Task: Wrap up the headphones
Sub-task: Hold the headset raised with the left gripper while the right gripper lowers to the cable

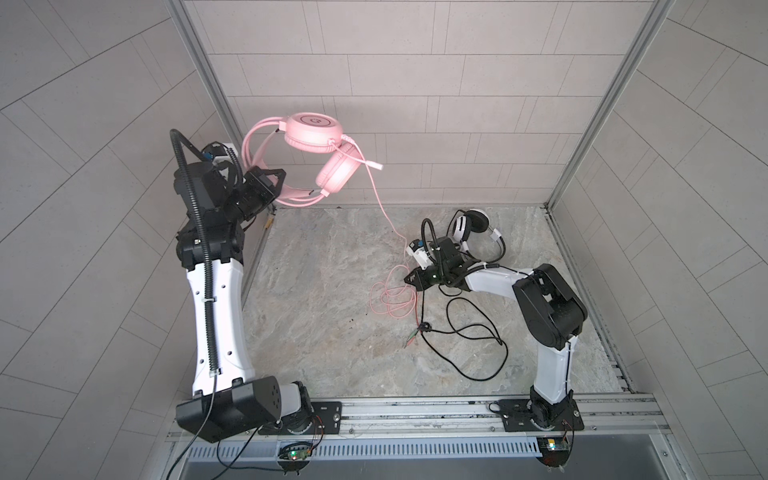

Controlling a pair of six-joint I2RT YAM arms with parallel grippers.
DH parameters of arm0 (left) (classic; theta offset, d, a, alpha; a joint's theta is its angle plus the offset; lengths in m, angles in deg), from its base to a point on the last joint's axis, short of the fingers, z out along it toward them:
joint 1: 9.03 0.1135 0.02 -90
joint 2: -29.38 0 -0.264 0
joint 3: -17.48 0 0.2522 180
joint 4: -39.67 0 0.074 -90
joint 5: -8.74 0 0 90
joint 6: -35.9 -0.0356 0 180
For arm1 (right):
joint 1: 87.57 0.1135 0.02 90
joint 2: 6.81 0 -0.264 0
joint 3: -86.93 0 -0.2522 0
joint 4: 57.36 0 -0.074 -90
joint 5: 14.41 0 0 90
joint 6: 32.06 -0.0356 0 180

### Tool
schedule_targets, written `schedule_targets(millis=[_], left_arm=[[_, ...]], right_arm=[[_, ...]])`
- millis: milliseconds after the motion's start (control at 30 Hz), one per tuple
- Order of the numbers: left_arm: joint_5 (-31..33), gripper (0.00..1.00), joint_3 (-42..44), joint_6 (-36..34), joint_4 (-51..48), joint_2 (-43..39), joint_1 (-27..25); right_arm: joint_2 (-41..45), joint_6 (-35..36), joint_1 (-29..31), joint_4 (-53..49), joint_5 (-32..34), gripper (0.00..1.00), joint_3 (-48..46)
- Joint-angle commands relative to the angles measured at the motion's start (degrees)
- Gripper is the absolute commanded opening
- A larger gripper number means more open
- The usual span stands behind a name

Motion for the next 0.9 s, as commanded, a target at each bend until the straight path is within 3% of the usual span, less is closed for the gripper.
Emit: schedule_targets(millis=[0, 167, 233, 467, 567, 867], left_arm=[[8.43, 0.0, -0.32, 3.71, 5.81, -0.32, 0.5], [23.14, 0.0, -2.77, 2.92, 6.7, 0.75, 1.18], [25.67, 0.0, -4.99, 2.89, 6.4, 2.63, 2.0], [24.92, 0.0, -14.24, 5.54, 4.6, 11.35, 4.89], [24.82, 0.0, -14.65, 4.7, 5.42, 12.1, 4.98], [21.65, 0.0, -16.29, 6.36, 8.32, 15.27, 5.17]], right_arm=[[5.68, 1.01, -1.59, -3.5, 4.41, 0.02, -1.71], [11.36, -1.8, -4.63, -4.95, 6.65, 0.01, -7.52], [13.94, -2.43, -5.14, -5.45, 7.74, 0.0, -9.61], [20.56, -2.27, -4.4, -8.08, 6.47, 0.0, -15.55], [22.75, -1.75, -3.24, -9.73, 7.97, 0.1, -17.01], [26.21, -1.78, -2.38, -12.24, 7.97, 0.08, -18.79]])
